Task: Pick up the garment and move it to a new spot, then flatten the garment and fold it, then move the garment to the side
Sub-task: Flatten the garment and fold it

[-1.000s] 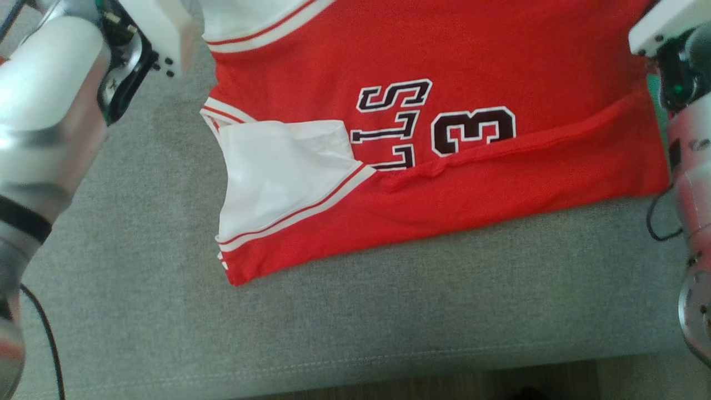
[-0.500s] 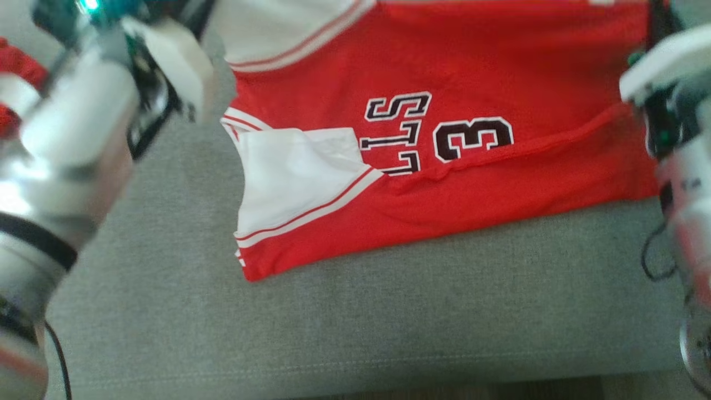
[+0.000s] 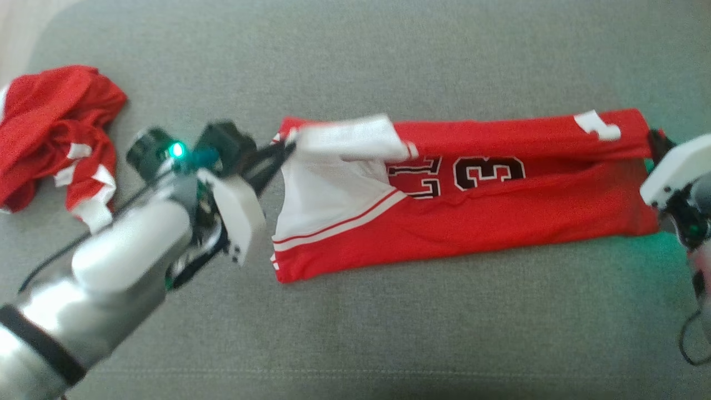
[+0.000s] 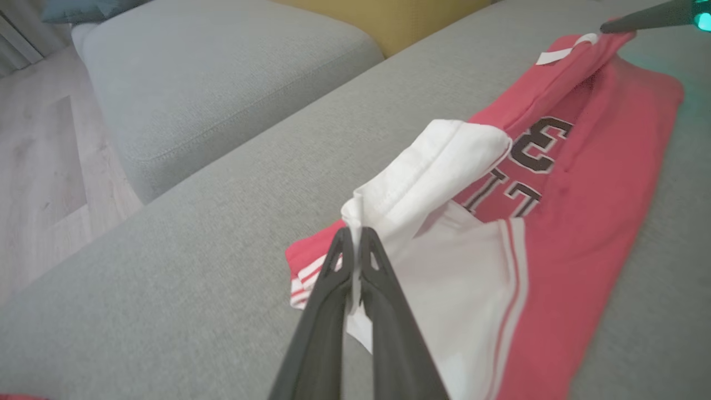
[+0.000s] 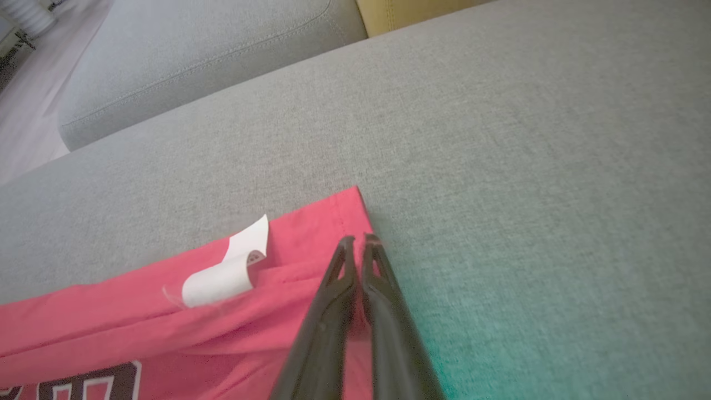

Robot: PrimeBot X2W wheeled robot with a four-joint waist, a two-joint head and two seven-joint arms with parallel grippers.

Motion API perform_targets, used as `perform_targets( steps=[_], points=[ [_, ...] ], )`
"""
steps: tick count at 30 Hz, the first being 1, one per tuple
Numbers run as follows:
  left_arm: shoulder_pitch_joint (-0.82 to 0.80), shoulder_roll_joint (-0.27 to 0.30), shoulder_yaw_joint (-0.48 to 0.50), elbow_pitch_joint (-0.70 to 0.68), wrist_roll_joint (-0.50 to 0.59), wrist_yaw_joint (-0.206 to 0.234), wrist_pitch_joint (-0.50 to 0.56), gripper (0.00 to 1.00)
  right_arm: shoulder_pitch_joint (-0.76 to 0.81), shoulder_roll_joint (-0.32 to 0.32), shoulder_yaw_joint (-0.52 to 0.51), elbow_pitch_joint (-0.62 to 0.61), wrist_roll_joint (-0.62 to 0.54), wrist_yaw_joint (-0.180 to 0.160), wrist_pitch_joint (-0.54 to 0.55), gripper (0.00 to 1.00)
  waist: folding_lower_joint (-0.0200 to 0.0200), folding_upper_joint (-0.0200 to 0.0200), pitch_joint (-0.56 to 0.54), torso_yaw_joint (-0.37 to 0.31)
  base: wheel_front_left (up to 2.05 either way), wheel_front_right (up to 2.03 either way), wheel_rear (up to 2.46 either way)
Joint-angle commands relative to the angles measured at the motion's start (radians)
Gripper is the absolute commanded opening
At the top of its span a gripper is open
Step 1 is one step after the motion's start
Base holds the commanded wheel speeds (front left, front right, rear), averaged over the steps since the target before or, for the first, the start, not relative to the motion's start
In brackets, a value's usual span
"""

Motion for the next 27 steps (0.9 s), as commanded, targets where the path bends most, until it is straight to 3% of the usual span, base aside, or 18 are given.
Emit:
perform_targets(
  steps=[1, 10, 16, 20, 21, 22, 23, 24, 27],
  points=[
    [-0.021, 0.056, 0.034, -0.057, -0.009, 0.017, 0.018, 0.0, 0.012, -0.032, 0.024, -0.048, 0.018, -0.001, 0.016, 0.0, 0.0, -0.0001, -0.022, 0.011, 0.0, 0.0, 0.0],
    [0.099, 0.142, 0.002, -0.262, -0.032, 0.062, 0.159, 0.0, 0.124, -0.091, 0.068, -0.162, 0.08, -0.001, 0.145, 0.0, 0.0, -0.0001, -0.078, 0.01, 0.0, 0.0, 0.0],
    [0.142, 0.143, -0.005, -0.274, -0.029, 0.082, 0.18, 0.0, 0.174, -0.112, 0.093, -0.227, 0.089, -0.001, 0.229, 0.0, 0.0, -0.0001, -0.088, -0.001, 0.0, 0.0, 0.0],
    [0.177, 0.108, -0.011, -0.218, -0.014, 0.083, 0.178, 0.0, 0.222, -0.122, 0.108, -0.276, 0.074, -0.001, 0.282, 0.0, 0.0, -0.0001, -0.089, -0.011, 0.0, 0.0, 0.0],
    [0.181, 0.1, -0.011, -0.201, -0.01, 0.087, 0.173, 0.0, 0.228, -0.123, 0.104, -0.281, 0.065, -0.001, 0.282, 0.06, 0.0, -0.0001, -0.089, -0.014, 0.0, 0.0, 0.0],
    [0.185, 0.092, -0.011, -0.182, -0.004, 0.093, 0.163, 0.41, 0.233, -0.118, 0.098, -0.285, 0.059, -0.001, 0.283, 1.0, 0.0, -0.0001, -0.09, -0.017, 0.0, 0.0, 0.0],
    [0.19, 0.083, -0.011, -0.164, -0.001, 0.1, 0.152, 0.74, 0.238, -0.109, 0.089, -0.288, 0.061, -0.001, 0.284, 1.0, 0.0, -0.0001, -0.092, -0.02, 0.0, 0.0, 0.0],
    [0.196, 0.073, -0.008, -0.146, -0.002, 0.106, 0.14, 1.0, 0.242, -0.101, 0.079, -0.294, 0.06, -0.001, 0.277, 1.0, 0.0, -0.0001, -0.095, -0.022, 0.0, 0.0, 0.0],
    [0.215, 0.046, 0.009, -0.1, -0.013, 0.129, 0.097, 1.0, 0.254, -0.085, 0.056, -0.323, 0.038, -0.001, 0.231, 1.0, 0.0, -0.0001, -0.108, -0.026, 0.0, 0.0, 0.0]
  ],
)
